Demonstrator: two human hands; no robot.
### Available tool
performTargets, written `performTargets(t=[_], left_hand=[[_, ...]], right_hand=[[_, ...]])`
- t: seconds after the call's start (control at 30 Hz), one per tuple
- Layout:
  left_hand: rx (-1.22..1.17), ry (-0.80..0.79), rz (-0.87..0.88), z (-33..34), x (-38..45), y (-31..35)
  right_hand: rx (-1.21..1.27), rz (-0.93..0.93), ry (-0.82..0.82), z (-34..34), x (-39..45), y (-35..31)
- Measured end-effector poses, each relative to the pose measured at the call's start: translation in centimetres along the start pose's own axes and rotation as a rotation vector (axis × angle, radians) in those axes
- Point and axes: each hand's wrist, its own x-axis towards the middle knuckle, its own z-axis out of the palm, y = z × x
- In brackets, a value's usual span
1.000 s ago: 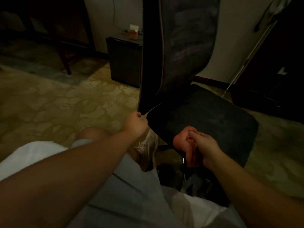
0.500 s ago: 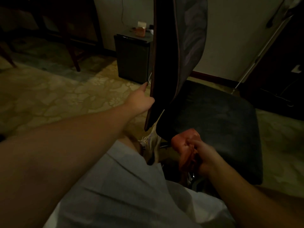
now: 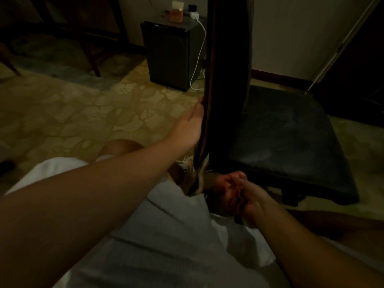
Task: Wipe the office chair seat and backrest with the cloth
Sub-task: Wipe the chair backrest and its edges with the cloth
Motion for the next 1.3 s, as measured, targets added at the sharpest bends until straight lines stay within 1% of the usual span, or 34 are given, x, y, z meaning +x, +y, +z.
performTargets(t=[0.1,0.2,0.33,0.4,0.43,0.5,0.53,0.6,0.63,0.67,0.7,0.73,0.83,0.97,1.03,1.1,1.17,1.2,1.27,1.3], left_hand=[[0.050,-0.054,0.012,0.9,-0.1,0.0],[0.045,-0.069,0.008,1.5,0.0,-0.1],[0.060,-0.101,0.007,1.8,0.0,0.1],[0.056,-0.115,0.018,2.0,-0.4,0.3],[0.048,-0.103,0.024,2.1,-0.5,0.4],[0.013,0.008,-0.015,2.4,-0.5,-0.1],[-0.010,0.086,-0.090,2.9,-0.7,-0.7],[-0.103,0.224,-0.408,4.2,-2.5,-3.0],[-0.178,0.235,-0.590,5.0,-3.8,-4.2],[-0.254,0.205,-0.736,5.8,-5.0,-5.3],[-0.304,0.147,-0.826,6.6,-5.9,-6.2],[-0.342,0.092,-0.855,7.3,-6.2,-6.8],[-0.397,0.029,-0.859,8.6,-5.3,-7.3],[-0.558,-0.038,-0.929,7.9,-4.2,-7.4],[-0.555,-0.016,-0.928,7.9,-3.8,-8.0],[-0.529,0.037,-0.901,8.5,-3.6,-8.7],[-0.510,0.087,-0.844,9.1,-3.7,-9.2],[-0.481,0.098,-0.824,9.3,-3.9,-9.3],[-0.461,0.092,-0.797,9.8,-4.2,-9.8],[-0.437,0.087,-0.796,10.1,-4.4,-9.8]], right_hand=[[-0.081,0.032,-0.028,0.6,1.6,0.9],[-0.109,0.055,-0.003,1.4,2.6,2.3],[-0.132,-0.086,-0.009,1.9,5.1,4.0],[-0.169,-0.121,-0.021,1.5,6.6,4.8],[-0.161,-0.105,-0.035,1.4,6.9,4.9],[-0.114,-0.051,-0.044,1.9,5.5,4.2],[-0.100,-0.037,-0.053,2.0,4.7,3.6],[-0.085,-0.036,-0.017,1.8,3.8,2.2],[-0.067,-0.018,-0.032,1.6,3.5,1.6],[-0.049,-0.021,-0.060,1.5,3.2,1.3],[-0.053,-0.044,-0.078,1.3,2.9,1.0],[-0.074,-0.085,-0.088,1.2,3.0,0.9],[-0.178,-0.172,-0.103,1.1,2.6,0.9],[-0.173,-0.214,-0.176,0.9,1.6,0.3],[-0.297,-0.262,-0.229,0.7,1.3,-0.3],[-0.466,-0.337,-0.227,0.7,0.4,-0.9],[-0.517,-0.327,-0.214,0.2,0.3,-1.0],[-0.506,-0.297,-0.219,0.0,0.2,-0.8],[-0.346,-0.230,-0.248,0.2,0.4,-0.1],[-0.270,-0.228,-0.246,0.4,0.7,0.4]])
